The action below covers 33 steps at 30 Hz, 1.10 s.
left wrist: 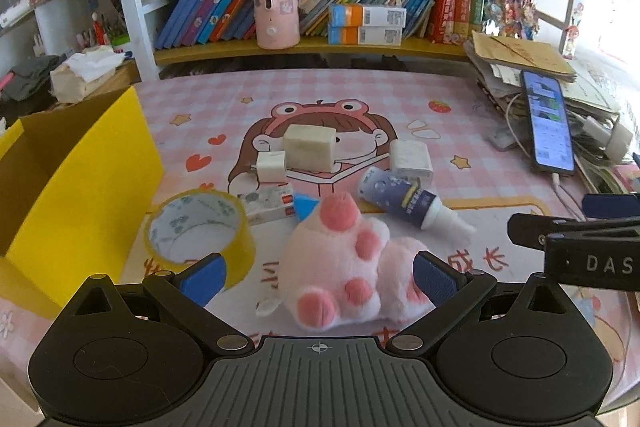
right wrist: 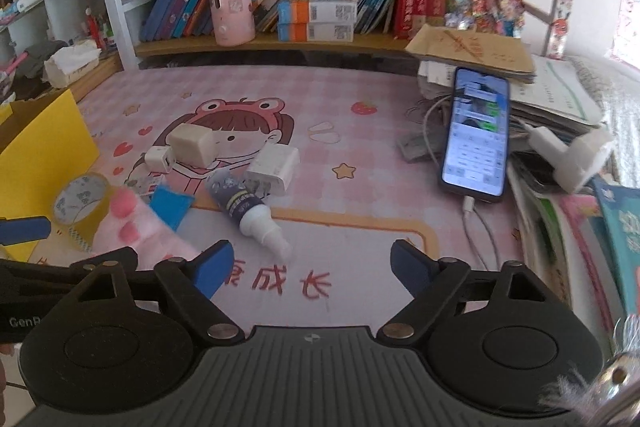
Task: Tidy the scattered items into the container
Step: 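Move both tools toward the pink plush and the spray bottle, then close the left tool on the pink plush while the right tool grasps the spray bottle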
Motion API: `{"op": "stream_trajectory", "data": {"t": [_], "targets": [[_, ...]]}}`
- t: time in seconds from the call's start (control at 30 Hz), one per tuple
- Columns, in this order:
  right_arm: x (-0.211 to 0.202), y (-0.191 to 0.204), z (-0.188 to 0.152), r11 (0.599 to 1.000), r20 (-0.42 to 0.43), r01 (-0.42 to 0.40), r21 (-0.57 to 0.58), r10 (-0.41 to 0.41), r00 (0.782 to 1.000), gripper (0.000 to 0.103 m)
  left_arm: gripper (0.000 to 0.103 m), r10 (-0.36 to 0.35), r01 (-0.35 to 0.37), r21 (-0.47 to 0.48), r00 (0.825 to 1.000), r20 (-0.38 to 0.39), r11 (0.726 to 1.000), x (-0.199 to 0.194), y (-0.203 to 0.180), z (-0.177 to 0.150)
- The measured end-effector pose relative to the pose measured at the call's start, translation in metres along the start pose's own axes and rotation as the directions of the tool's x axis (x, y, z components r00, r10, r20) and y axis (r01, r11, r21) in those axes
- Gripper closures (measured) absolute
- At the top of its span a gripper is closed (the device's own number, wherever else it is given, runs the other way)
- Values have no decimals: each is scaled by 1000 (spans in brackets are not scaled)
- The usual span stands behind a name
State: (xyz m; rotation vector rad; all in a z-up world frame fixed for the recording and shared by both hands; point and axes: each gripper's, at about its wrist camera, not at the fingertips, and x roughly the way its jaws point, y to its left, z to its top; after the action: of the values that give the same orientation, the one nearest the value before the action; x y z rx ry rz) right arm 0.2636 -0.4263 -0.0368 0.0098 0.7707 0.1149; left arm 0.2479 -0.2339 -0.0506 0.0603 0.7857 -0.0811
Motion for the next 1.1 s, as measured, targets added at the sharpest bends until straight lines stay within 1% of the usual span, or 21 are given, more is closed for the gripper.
{"op": "stream_trajectory", "data": {"t": [0.17,0.27,0.3,0.4,0.5,0.63,0.7,0.73,0.87,0.97,1.07,1.1], "targets": [[28,1,22,996,-33,-75,-43,73,997,21,2,-21,22,8,999,-42,1000,22,-7,5],[51,11,33,985,-77,-137,-100,130,989,24,2,-47,48,10,997,-53,999,33,-12,4],[59,16,36,980,-98,-157,-121,146,984,28,2,-58,59,8,997,-57,998,36,-13,3],[81,32,41,958,-151,-205,-198,177,973,34,2,-88,88,-6,993,-76,996,41,-15,2],[96,43,43,938,-189,-239,-252,194,962,38,2,-110,108,-33,989,-96,994,46,-14,0],[106,46,47,929,-207,-259,-265,208,956,39,5,-126,118,-77,985,-114,990,50,-11,0],[111,46,50,927,-216,-269,-262,215,952,39,8,-138,127,-96,983,-120,987,51,-9,1],[112,44,51,927,-221,-274,-256,220,950,40,9,-141,130,-97,983,-120,987,52,-9,1],[112,36,53,931,-232,-293,-216,243,942,41,19,-158,147,-94,980,-121,985,45,-5,1],[108,33,52,931,-235,-303,-203,254,938,41,23,-128,116,-91,983,-133,989,35,2,-1],[112,37,49,926,-249,-306,-221,249,936,41,24,-114,92,-148,982,-147,985,25,18,-4],[114,40,49,925,-255,-304,-228,245,935,43,24,-111,85,-170,983,-149,982,22,24,-6]]}}
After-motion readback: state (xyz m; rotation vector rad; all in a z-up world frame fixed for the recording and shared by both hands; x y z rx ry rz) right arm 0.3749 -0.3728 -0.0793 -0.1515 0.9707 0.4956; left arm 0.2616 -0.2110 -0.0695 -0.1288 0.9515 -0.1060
